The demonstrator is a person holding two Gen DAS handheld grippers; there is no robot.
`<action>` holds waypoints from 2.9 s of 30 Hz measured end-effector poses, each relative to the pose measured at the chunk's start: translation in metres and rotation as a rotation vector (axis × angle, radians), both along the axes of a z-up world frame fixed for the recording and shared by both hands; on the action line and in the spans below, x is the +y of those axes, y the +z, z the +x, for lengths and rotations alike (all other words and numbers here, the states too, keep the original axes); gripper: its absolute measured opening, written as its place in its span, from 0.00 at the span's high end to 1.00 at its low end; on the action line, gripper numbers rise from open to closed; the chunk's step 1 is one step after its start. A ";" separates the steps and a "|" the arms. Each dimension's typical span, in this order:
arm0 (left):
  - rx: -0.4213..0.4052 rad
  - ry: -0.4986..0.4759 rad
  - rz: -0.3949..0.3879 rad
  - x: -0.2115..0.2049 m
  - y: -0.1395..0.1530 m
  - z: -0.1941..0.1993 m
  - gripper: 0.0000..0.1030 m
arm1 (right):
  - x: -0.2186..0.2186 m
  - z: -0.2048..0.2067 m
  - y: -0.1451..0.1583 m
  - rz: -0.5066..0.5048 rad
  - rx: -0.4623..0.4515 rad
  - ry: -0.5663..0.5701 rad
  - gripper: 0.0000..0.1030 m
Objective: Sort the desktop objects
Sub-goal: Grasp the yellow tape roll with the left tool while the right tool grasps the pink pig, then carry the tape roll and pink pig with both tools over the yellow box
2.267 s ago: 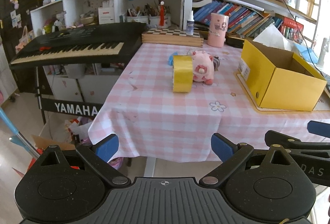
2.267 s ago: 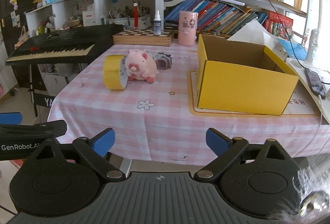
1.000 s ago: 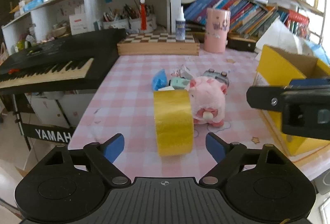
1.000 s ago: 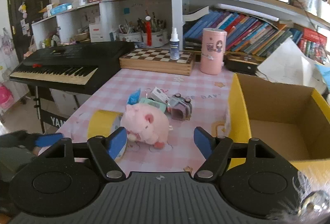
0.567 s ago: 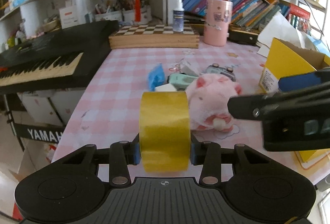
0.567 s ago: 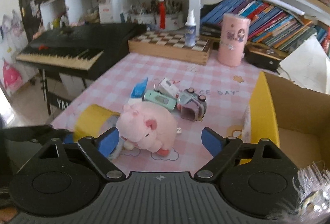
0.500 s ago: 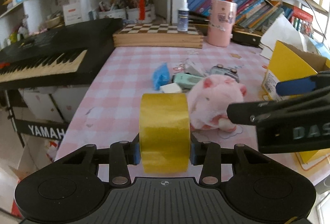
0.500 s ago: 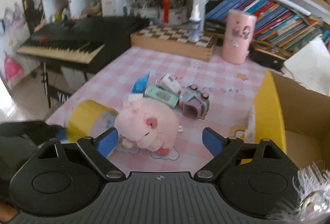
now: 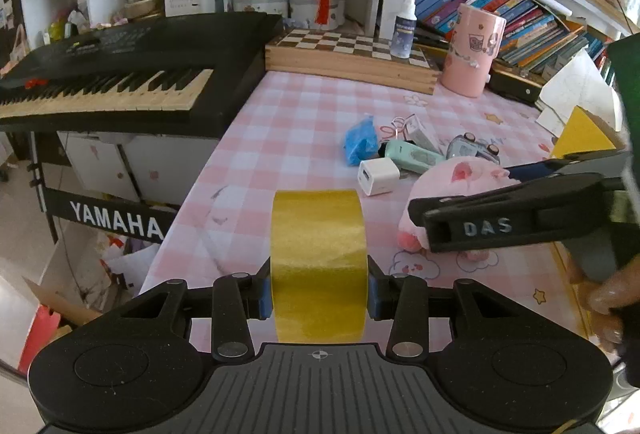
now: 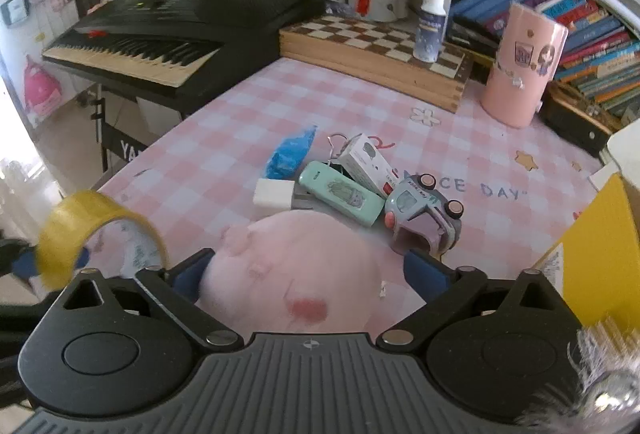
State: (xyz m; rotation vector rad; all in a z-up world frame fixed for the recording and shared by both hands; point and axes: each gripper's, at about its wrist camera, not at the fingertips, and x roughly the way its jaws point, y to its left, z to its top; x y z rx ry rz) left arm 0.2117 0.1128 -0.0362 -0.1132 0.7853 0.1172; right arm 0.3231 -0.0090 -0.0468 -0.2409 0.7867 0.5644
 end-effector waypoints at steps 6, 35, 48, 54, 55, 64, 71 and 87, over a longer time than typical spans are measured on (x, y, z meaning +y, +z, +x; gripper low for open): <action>-0.024 0.014 -0.045 0.008 0.010 -0.002 0.60 | -0.005 0.001 0.003 0.055 0.001 -0.012 0.41; -0.132 -0.167 -0.276 -0.012 0.057 -0.128 0.61 | -0.085 -0.187 0.059 0.197 -0.003 -0.243 0.41; -0.072 -0.278 -0.290 -0.036 0.045 -0.180 0.61 | -0.112 -0.274 0.048 0.182 0.002 -0.368 0.41; -0.063 -0.376 -0.272 -0.057 0.045 -0.189 0.61 | -0.132 -0.300 0.044 0.200 0.011 -0.459 0.41; -0.062 -0.387 -0.270 -0.060 0.046 -0.191 0.61 | -0.135 -0.302 0.043 0.202 0.012 -0.473 0.41; -0.065 -0.461 -0.261 -0.080 0.049 -0.191 0.61 | -0.153 -0.318 0.041 0.204 0.016 -0.553 0.41; -0.063 -0.495 -0.265 -0.095 0.049 -0.184 0.61 | -0.167 -0.319 0.043 0.195 0.012 -0.583 0.41; -0.094 -0.599 -0.259 -0.148 0.057 -0.145 0.61 | -0.213 -0.289 0.045 0.173 0.028 -0.670 0.41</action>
